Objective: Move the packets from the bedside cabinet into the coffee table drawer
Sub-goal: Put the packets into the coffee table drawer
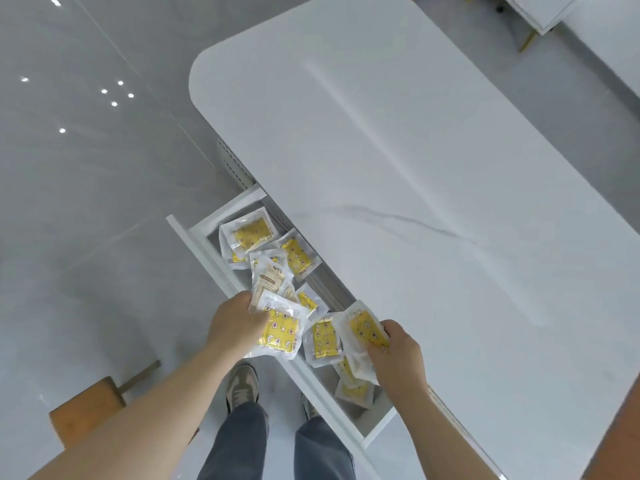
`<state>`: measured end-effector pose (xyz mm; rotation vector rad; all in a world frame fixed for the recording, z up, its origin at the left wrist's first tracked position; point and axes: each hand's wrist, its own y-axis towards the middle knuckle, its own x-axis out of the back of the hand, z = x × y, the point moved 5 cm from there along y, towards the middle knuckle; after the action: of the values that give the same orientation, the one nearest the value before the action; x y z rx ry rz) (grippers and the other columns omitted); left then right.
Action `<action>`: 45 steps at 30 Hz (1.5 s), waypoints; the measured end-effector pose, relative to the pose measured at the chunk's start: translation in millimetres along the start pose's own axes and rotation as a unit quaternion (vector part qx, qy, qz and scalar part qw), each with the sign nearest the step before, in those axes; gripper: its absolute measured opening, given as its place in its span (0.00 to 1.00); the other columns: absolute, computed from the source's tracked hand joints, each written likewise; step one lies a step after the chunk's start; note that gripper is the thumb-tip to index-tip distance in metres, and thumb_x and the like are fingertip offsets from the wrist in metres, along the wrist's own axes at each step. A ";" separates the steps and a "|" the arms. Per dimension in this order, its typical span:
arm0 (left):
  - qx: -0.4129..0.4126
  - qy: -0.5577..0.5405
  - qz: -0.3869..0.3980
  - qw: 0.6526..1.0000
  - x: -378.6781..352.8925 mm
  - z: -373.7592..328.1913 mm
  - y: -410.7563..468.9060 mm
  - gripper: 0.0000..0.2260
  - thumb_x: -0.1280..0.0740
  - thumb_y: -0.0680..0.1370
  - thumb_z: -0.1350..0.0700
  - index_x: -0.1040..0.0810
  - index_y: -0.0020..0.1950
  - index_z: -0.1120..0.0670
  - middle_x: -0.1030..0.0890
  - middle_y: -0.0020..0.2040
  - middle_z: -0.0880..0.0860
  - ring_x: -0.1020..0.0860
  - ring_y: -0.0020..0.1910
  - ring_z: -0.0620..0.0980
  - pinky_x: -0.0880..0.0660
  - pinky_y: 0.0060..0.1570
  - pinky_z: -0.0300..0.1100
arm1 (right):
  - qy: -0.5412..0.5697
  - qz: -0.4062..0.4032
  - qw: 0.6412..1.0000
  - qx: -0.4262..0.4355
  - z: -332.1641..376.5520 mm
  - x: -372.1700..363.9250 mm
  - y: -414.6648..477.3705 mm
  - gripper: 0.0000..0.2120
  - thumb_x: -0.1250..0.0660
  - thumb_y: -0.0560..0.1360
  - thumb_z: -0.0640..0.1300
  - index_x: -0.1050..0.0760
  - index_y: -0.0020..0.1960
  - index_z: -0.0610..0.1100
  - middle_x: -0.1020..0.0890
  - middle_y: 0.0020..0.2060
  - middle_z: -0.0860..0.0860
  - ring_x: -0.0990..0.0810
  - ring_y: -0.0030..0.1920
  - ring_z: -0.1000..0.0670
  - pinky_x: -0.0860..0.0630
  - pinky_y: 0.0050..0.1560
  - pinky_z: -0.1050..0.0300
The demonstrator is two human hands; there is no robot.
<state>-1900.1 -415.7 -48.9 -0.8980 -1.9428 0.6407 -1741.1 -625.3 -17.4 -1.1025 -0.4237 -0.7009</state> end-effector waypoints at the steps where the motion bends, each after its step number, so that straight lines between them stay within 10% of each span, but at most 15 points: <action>1: -0.003 -0.001 -0.004 1.000 -4.9 1.5 9.0 0.03 0.37 0.74 0.60 0.26 0.41 0.54 0.22 0.37 0.53 0.24 0.37 0.52 0.30 0.32 0.43 | -0.002 0.003 1.000 0.005 -1.6 -7.3 5.5 0.07 0.40 0.72 0.35 0.29 0.46 0.46 0.22 0.36 0.46 0.30 0.33 0.49 0.33 0.32 0.58; 8: -0.001 0.045 -0.031 0.999 -49.2 24.4 82.7 0.07 0.39 0.77 0.58 0.26 0.50 0.60 0.22 0.45 0.56 0.25 0.45 0.57 0.31 0.42 0.45 | -0.002 0.014 1.000 -0.004 -22.1 -66.4 55.4 0.09 0.41 0.74 0.36 0.28 0.50 0.48 0.22 0.37 0.51 0.23 0.38 0.47 0.22 0.42 0.48; 16: -0.025 0.082 -0.025 0.996 -78.0 28.8 132.7 0.08 0.41 0.80 0.57 0.30 0.45 0.60 0.27 0.42 0.57 0.26 0.46 0.59 0.36 0.40 0.44 | 0.004 0.009 1.000 -0.011 -31.0 -106.0 100.3 0.06 0.41 0.75 0.36 0.28 0.49 0.44 0.25 0.33 0.52 0.28 0.30 0.52 0.35 0.28 0.61; 23: 0.032 0.072 -0.009 0.997 -82.8 33.8 142.2 0.21 0.37 0.80 0.52 0.34 0.69 0.62 0.26 0.63 0.59 0.27 0.62 0.58 0.33 0.46 0.42 | -0.055 0.002 0.998 -0.023 -33.8 -116.0 130.9 0.07 0.39 0.76 0.37 0.29 0.53 0.42 0.29 0.31 0.50 0.29 0.30 0.48 0.34 0.29 0.58; 32: -0.011 0.092 -0.032 0.995 -73.8 21.9 120.0 0.18 0.34 0.77 0.54 0.33 0.62 0.63 0.29 0.60 0.60 0.27 0.58 0.59 0.30 0.51 0.48 | -0.123 0.026 0.990 -0.061 -37.2 -109.5 117.6 0.32 0.33 0.74 0.43 0.43 0.75 0.44 0.23 0.59 0.44 0.21 0.54 0.43 0.22 0.45 0.53; 45: -0.101 0.184 0.048 0.977 -19.6 -40.6 -7.4 0.19 0.36 0.77 0.55 0.33 0.67 0.56 0.27 0.62 0.54 0.26 0.57 0.54 0.28 0.50 0.44 | -0.140 0.074 0.986 0.046 12.5 -33.4 -0.3 0.24 0.36 0.76 0.43 0.34 0.71 0.50 0.27 0.66 0.51 0.26 0.64 0.50 0.28 0.60 0.57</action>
<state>-1860.2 -432.2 -33.7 -1.1546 -1.6546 0.3055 -1764.8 -603.9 -33.2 -1.1355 -0.6017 -0.3911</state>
